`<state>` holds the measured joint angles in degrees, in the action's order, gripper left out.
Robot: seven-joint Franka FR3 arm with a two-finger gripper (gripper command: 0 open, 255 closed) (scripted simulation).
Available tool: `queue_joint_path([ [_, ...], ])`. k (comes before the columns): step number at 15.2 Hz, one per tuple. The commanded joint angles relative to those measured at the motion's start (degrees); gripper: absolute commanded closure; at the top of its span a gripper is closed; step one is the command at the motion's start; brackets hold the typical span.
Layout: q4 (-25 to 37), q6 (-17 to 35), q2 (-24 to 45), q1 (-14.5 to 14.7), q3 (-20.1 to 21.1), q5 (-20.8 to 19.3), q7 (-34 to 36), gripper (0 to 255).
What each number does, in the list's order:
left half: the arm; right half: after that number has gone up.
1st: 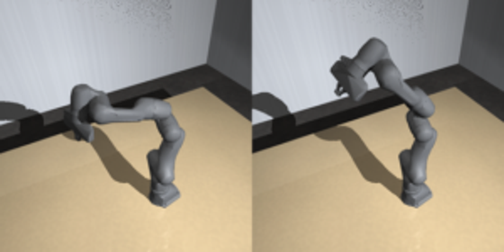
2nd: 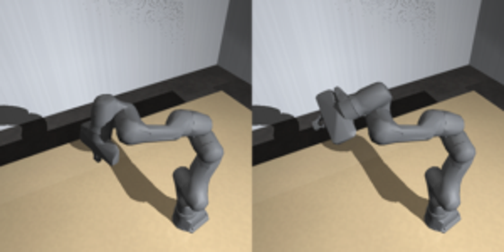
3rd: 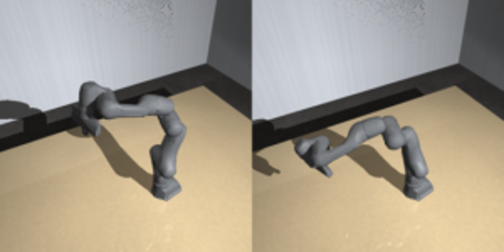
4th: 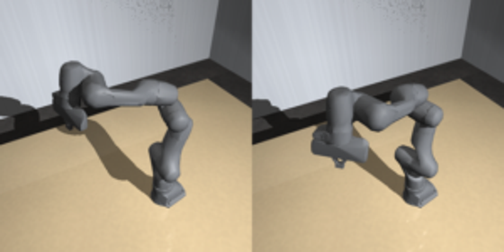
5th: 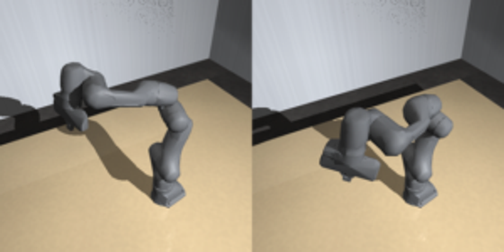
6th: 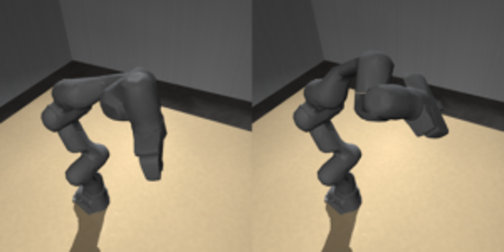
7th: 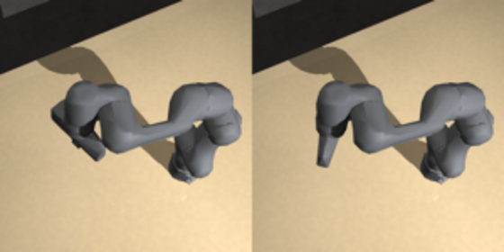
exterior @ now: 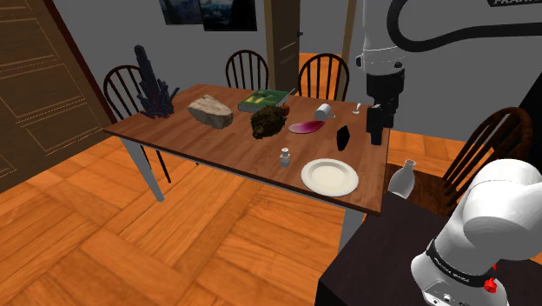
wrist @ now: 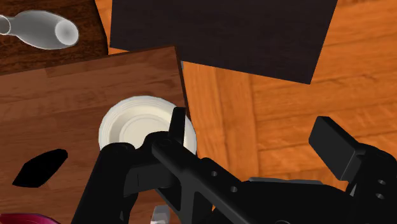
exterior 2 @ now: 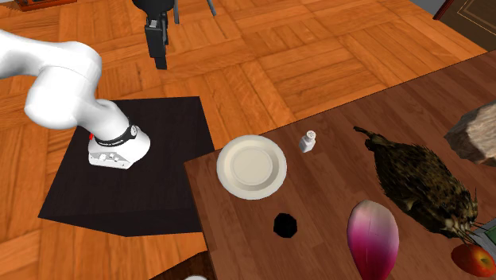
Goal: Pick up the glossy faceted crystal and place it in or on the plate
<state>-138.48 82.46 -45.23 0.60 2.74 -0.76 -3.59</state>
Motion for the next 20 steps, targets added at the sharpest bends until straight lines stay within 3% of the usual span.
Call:
queue_joint_path([
  [1, 0.00, 0.00, 0.00, 0.00, 0.00, 0.00, 0.00, 0],
  [10, 1.04, 14.04, 15.31, -4.39, -3.10, -5.54, 0.14, 0],
  [20, 8.95, 25.78, 34.80, -8.75, -6.63, -10.48, 1.37, 0],
])
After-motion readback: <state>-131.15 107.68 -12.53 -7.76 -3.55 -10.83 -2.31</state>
